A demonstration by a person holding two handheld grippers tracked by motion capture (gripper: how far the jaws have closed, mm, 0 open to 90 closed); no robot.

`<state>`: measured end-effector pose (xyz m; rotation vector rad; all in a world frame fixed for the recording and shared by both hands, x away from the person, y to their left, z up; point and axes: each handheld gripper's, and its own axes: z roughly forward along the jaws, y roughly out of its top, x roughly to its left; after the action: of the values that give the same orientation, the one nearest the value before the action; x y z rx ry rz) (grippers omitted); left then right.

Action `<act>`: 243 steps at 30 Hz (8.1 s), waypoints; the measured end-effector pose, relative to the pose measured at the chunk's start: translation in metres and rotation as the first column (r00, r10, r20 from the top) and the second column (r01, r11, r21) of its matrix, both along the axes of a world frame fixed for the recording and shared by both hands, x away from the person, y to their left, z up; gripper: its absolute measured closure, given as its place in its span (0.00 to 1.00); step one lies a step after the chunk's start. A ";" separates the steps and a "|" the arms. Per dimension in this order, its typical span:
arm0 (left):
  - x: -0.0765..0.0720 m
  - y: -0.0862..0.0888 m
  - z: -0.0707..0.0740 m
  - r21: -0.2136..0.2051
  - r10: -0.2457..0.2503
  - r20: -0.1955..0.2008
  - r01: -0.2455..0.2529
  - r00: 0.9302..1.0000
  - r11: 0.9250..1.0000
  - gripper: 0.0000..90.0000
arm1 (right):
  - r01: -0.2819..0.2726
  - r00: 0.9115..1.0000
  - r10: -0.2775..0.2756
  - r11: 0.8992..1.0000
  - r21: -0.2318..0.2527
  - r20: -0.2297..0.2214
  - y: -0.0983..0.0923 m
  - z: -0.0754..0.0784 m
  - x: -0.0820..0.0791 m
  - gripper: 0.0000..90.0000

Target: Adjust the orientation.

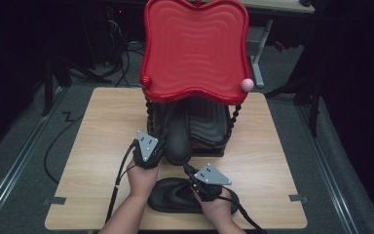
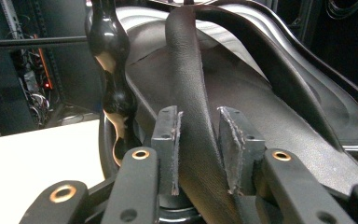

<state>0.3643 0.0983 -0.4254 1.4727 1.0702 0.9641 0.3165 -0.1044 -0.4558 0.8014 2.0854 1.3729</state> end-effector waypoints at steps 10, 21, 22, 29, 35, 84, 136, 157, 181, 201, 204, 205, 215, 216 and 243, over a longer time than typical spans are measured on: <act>-0.015 0.014 0.004 -0.013 -0.089 0.010 0.089 0.996 0.996 0.60 | 0.013 1.000 -0.013 1.000 0.016 0.005 0.008 0.004 0.009 1.00; -0.031 0.016 -0.015 -0.072 -0.102 -0.014 0.101 0.995 0.992 0.60 | 0.016 1.000 -0.016 1.000 0.006 0.025 0.014 0.004 0.016 1.00; -0.032 0.015 -0.015 -0.067 -0.102 -0.011 0.101 0.995 0.993 0.60 | 0.012 0.999 -0.013 1.000 0.008 0.030 0.015 0.005 0.016 1.00; -0.043 0.007 -0.025 -0.041 -0.128 -0.029 0.127 0.991 0.991 0.60 | 0.014 0.999 -0.014 1.000 -0.002 0.043 0.019 0.009 0.024 1.00; -0.042 -0.002 -0.031 -0.028 -0.139 -0.033 0.138 0.990 0.990 0.61 | 0.055 0.997 -0.057 0.997 0.057 0.049 0.004 0.020 0.026 0.95; -0.067 0.059 -0.029 0.063 -0.057 -0.054 0.060 0.997 0.996 0.64 | 0.084 0.996 -0.084 0.996 0.011 0.007 0.055 0.023 0.073 0.99; -0.115 0.047 -0.067 0.104 -0.162 -0.356 0.211 0.921 0.972 0.45 | 0.056 0.975 -0.066 0.997 -0.053 -0.214 -0.102 -0.021 -0.013 0.59; -0.134 0.029 -0.081 0.148 -0.156 -0.417 0.236 0.895 0.960 0.35 | 0.060 0.969 -0.071 0.997 -0.052 -0.238 -0.104 -0.026 -0.010 0.59; -0.035 -0.001 -0.074 0.208 -0.035 -0.417 0.133 0.908 0.969 0.51 | 0.001 0.966 -0.006 1.000 -0.021 -0.258 -0.100 -0.027 -0.014 0.65; -0.078 0.057 -0.069 0.084 -0.098 -0.340 0.134 0.935 0.987 0.50 | 0.023 0.960 -0.055 0.993 -0.119 -0.276 -0.086 -0.036 -0.013 0.83; -0.079 0.056 -0.069 0.074 -0.110 -0.329 0.142 0.938 0.987 0.54 | 0.040 0.965 -0.075 0.989 -0.142 -0.253 -0.086 -0.035 -0.014 0.90; -0.079 0.057 -0.068 0.069 -0.112 -0.329 0.142 0.938 0.987 0.53 | 0.048 0.965 -0.084 0.987 -0.150 -0.248 -0.086 -0.034 -0.013 0.92; -0.077 0.054 -0.069 0.098 -0.135 -0.374 0.184 0.918 0.978 0.48 | 0.059 0.976 -0.084 0.990 -0.126 -0.200 -0.094 -0.020 -0.023 0.93; -0.078 0.053 -0.069 0.106 -0.129 -0.364 0.179 0.922 0.978 0.46 | 0.064 0.978 -0.087 0.990 -0.123 -0.188 -0.095 -0.017 -0.024 0.93; -0.082 0.002 -0.030 0.059 -0.244 -0.245 0.266 0.938 0.962 0.60 | 0.310 0.950 -0.310 0.950 -0.017 0.031 -0.119 0.042 -0.008 0.92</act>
<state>0.2825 0.1008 -0.4555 1.7865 0.9798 0.6733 0.3085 -0.2237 -0.4142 1.0444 1.8538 1.1805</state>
